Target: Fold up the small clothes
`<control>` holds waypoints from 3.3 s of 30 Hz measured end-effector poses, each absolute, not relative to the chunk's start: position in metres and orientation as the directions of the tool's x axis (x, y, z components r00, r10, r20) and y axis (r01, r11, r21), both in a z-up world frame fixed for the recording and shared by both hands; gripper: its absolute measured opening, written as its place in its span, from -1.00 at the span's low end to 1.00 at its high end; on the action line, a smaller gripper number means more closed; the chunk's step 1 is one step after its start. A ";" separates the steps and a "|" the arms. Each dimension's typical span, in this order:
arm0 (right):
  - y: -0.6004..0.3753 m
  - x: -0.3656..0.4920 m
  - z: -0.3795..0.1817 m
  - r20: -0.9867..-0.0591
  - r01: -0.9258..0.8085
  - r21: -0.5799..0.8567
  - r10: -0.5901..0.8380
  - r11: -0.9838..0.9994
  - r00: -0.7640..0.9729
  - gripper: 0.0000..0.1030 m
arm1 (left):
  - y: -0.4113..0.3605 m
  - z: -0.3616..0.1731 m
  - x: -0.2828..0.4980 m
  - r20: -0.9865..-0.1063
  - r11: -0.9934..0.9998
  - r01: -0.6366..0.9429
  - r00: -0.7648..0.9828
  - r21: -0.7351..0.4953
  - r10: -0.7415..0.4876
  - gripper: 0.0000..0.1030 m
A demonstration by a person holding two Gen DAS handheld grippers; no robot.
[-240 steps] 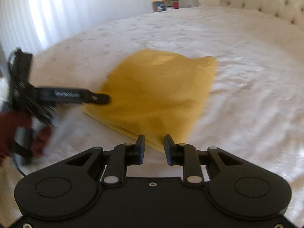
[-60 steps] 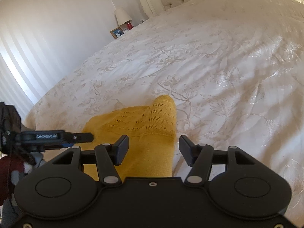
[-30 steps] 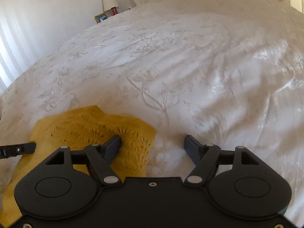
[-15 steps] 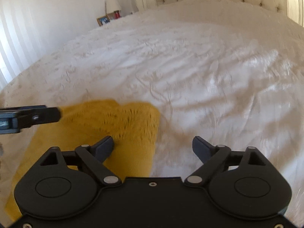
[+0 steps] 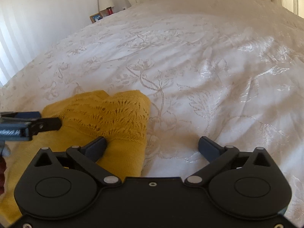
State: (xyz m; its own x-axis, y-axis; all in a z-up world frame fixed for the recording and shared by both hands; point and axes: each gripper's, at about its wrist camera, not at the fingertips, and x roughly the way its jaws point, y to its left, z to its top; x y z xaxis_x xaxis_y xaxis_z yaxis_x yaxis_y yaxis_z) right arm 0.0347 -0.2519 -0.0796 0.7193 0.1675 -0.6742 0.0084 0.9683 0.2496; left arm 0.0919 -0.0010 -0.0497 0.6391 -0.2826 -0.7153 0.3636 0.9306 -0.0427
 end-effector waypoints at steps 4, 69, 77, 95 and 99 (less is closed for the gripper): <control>-0.254 0.019 -0.060 -0.645 0.008 0.286 0.186 0.958 0.741 0.99 | 0.005 -0.040 0.066 -0.711 0.914 0.403 0.629 -0.047 -0.314 0.76; -0.220 -0.115 -0.012 -0.734 0.006 0.245 0.181 0.970 0.654 0.99 | 0.013 -0.010 -0.059 -0.827 0.995 0.102 0.560 0.010 -0.049 0.97; -0.216 -0.113 -0.014 -0.742 -0.018 0.247 0.201 0.969 0.639 0.99 | 0.011 -0.007 -0.059 -0.825 0.994 0.099 0.564 0.038 -0.025 0.97; -0.197 -0.112 0.001 -0.761 0.053 0.078 0.025 0.996 0.648 0.98 | 0.007 -0.006 -0.068 -0.838 0.991 0.095 0.545 0.091 0.025 0.96; -0.197 -0.111 -0.001 -0.760 0.019 0.115 0.075 0.993 0.646 0.98 | 0.010 -0.009 -0.067 -0.851 0.994 0.084 0.525 0.076 0.021 0.96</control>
State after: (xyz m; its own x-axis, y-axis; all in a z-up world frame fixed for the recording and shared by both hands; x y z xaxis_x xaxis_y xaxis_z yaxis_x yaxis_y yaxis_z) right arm -0.1114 -0.1971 -0.0014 0.6459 0.0752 -0.7597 0.0193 0.9932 0.1148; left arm -0.0675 0.0103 -0.0088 0.5247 0.0206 -0.8511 0.0845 0.9935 0.0761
